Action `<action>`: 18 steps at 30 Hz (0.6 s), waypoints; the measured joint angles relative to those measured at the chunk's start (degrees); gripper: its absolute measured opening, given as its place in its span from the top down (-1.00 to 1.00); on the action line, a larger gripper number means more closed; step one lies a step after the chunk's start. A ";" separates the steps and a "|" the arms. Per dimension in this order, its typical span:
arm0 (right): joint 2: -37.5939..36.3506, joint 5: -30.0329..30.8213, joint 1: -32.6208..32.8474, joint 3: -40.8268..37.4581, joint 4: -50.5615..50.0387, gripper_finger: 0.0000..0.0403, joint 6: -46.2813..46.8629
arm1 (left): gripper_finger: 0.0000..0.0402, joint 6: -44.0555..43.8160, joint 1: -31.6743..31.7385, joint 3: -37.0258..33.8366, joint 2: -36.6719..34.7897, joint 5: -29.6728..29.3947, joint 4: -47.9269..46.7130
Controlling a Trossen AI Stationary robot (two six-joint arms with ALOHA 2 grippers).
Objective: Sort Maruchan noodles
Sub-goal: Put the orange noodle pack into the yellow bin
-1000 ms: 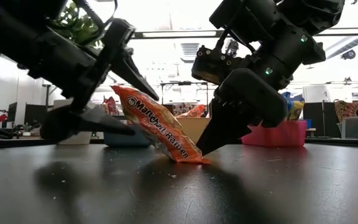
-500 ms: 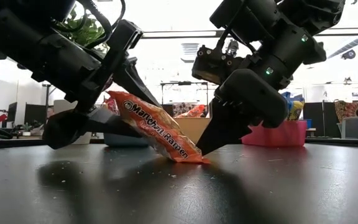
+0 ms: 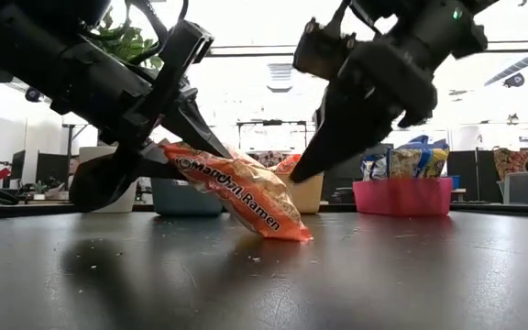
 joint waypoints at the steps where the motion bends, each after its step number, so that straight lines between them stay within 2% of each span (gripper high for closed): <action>1: -1.06 0.06 0.00 0.00 -1.12 0.61 -0.29 | 0.62 0.27 0.00 -0.02 -0.25 0.00 -0.01; 4: -4.09 1.67 -0.02 -0.01 -3.74 0.53 -1.64 | 0.62 2.06 0.00 -0.06 -0.95 0.00 -0.52; 10: -12.59 10.45 -0.02 -1.99 -9.00 0.45 -4.46 | 0.63 8.75 0.77 -0.07 -3.55 -0.30 -0.83; 18: -24.91 22.26 -0.40 -7.58 -5.44 0.48 -11.25 | 0.63 26.35 6.65 0.10 -9.81 -0.42 -1.39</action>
